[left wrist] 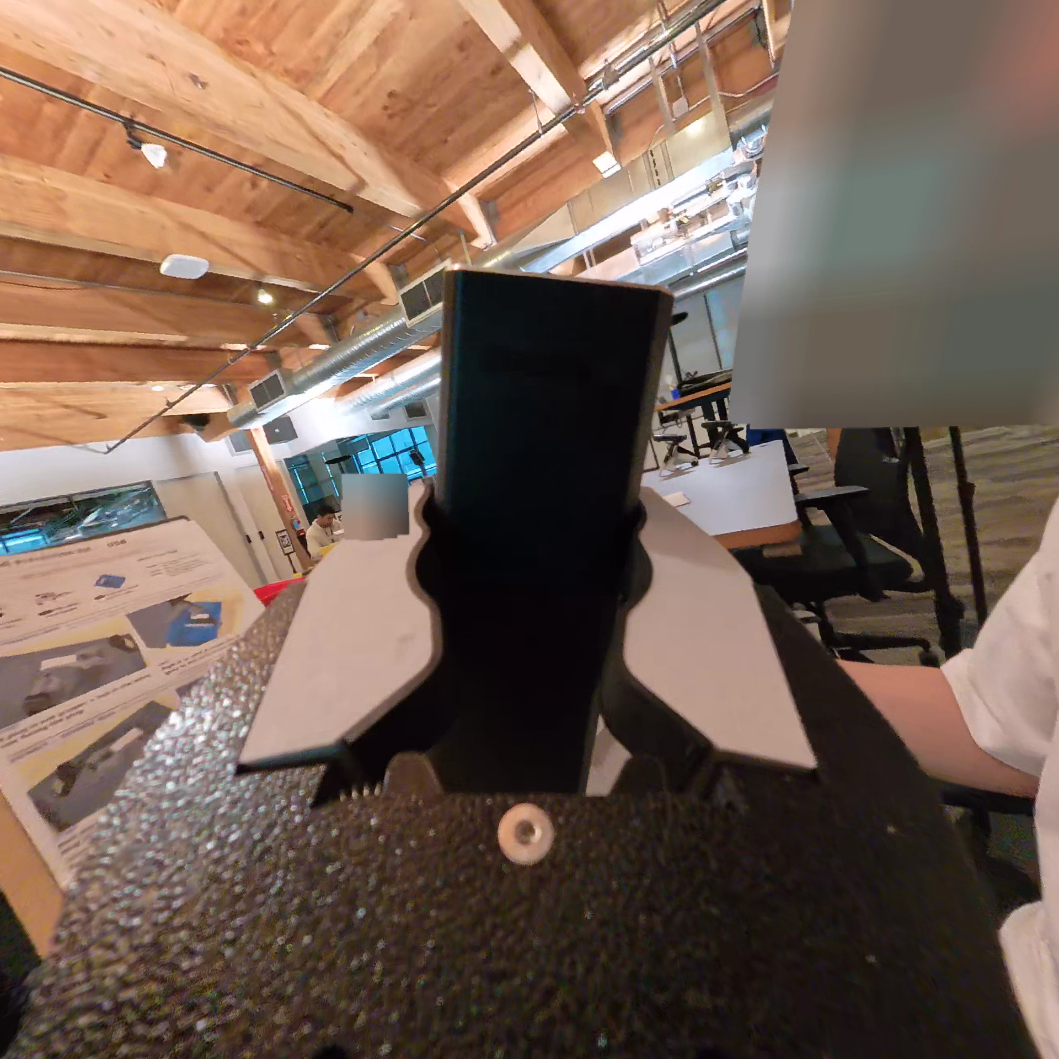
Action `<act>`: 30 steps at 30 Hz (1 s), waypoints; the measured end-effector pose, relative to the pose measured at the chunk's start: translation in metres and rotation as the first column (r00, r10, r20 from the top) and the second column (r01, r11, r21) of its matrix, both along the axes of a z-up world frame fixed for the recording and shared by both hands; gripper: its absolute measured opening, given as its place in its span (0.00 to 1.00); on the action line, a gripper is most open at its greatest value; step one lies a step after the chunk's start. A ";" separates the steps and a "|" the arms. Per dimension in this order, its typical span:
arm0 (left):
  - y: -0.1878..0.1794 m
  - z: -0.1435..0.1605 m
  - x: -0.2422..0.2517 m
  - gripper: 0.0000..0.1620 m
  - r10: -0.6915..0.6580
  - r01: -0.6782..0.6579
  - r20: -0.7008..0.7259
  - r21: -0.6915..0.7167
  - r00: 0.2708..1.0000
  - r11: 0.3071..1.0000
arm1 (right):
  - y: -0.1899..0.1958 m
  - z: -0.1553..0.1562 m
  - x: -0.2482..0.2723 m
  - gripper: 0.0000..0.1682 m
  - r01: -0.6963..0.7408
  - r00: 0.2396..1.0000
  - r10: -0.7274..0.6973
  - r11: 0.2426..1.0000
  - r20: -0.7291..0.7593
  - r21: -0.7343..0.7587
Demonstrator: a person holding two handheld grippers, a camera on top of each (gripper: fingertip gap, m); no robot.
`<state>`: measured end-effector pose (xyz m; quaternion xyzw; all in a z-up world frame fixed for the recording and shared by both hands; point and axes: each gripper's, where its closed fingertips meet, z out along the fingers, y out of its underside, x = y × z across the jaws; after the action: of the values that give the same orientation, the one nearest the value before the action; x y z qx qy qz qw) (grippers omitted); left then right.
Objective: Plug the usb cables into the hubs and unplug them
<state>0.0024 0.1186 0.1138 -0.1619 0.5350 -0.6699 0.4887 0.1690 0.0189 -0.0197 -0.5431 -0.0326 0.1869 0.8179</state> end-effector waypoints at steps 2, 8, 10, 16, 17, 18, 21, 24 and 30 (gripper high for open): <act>0.008 -0.006 -0.005 0.37 0.009 -0.009 -0.011 -0.056 1.000 0.998 | 0.023 -0.029 -0.008 0.40 0.029 0.995 -0.019 0.993 0.093 -0.112; 0.003 -0.018 -0.029 0.39 -0.170 0.172 0.029 -0.149 0.985 0.974 | 0.114 -0.124 -0.052 0.48 -0.216 0.972 0.138 0.847 -0.191 -0.485; 0.000 -0.017 -0.032 0.37 -0.210 0.212 0.028 -0.165 0.977 0.963 | 0.141 -0.132 -0.070 0.46 -0.456 0.846 0.214 0.765 -0.489 -0.455; -0.009 -0.021 -0.038 0.37 -0.219 0.219 0.007 -0.109 0.976 0.970 | 0.188 -0.121 -0.105 0.46 -0.703 0.550 0.286 0.666 -0.785 -0.249; -0.010 -0.021 -0.038 0.39 -0.213 0.213 0.006 -0.100 0.977 0.972 | 0.193 -0.114 -0.105 0.43 -0.727 0.475 0.302 0.663 -0.827 -0.175; -0.010 -0.021 -0.038 0.39 -0.210 0.209 0.005 -0.091 0.978 0.974 | 0.197 -0.112 -0.104 0.42 -0.737 0.425 0.296 0.662 -0.856 -0.137; -0.012 -0.020 -0.036 0.37 -0.223 0.223 0.006 -0.085 0.975 0.971 | 0.205 -0.108 -0.108 0.44 -0.779 0.288 0.317 0.626 -0.904 -0.029; -0.015 -0.021 -0.035 0.37 -0.240 0.239 0.003 -0.088 0.971 0.967 | 0.208 -0.105 -0.106 0.37 -0.772 0.258 0.326 0.636 -0.910 0.009; -0.020 -0.027 -0.028 0.37 -0.254 0.252 -0.010 -0.094 0.967 0.963 | 0.214 -0.092 -0.114 0.04 -0.802 0.231 0.404 0.594 -0.885 0.062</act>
<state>-0.0255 0.0981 0.0865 -0.1220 0.5253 -0.7488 0.3853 0.0554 0.2325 -0.1120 -0.4803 0.1865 0.7322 0.4454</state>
